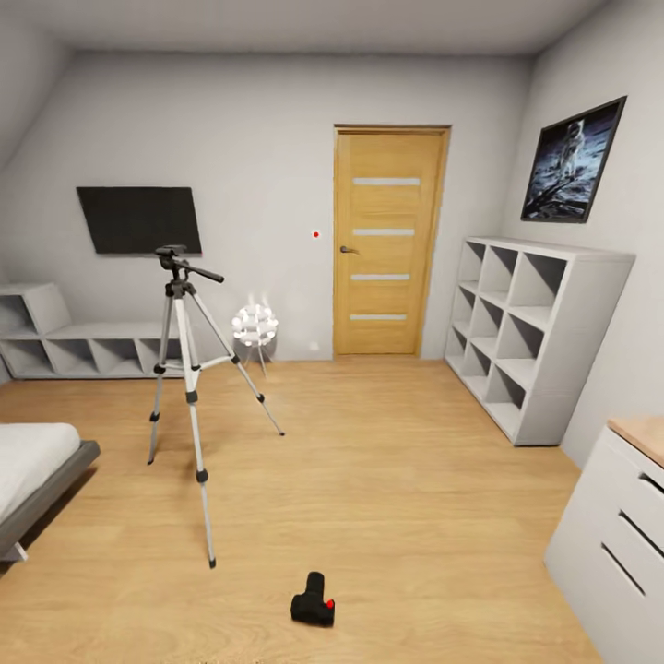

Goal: Attach the digital camera to the camera tripod in the bedroom.

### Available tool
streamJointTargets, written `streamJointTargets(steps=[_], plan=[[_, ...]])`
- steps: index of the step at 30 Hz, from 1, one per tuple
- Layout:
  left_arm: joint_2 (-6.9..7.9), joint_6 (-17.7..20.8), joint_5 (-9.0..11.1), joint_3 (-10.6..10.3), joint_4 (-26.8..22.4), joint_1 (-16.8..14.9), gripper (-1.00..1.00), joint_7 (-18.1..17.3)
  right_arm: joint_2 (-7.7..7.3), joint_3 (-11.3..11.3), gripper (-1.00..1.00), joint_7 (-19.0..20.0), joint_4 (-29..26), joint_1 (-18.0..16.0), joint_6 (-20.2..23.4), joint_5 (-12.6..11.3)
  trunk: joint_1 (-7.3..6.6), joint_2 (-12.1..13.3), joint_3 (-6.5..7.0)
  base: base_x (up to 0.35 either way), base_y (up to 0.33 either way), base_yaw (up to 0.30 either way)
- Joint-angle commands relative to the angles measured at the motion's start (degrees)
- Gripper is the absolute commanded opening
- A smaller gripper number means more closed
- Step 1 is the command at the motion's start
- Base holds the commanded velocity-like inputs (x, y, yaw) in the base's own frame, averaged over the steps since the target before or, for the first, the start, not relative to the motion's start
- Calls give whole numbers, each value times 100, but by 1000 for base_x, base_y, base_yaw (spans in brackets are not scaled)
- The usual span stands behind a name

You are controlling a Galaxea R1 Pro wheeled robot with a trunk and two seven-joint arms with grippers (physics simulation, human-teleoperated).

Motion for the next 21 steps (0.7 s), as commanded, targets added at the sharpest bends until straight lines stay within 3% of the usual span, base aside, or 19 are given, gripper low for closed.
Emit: streamJointTargets(steps=[1,14,21], plan=[[-2,-13,-19,45,-1,-1,100,5,-1,31,100,-1,0,-1,-13,32,0,-3,-5,0,0,276],[-9,-11,-19,43,2,-1,100,5,1,30,100,-1,0,-1,-23,32,0,-3,-5,3,0,276],[-10,2,-18,36,7,-3,100,5,5,30,100,-1,0,-1,-21,32,0,-3,-5,129,0,276]])
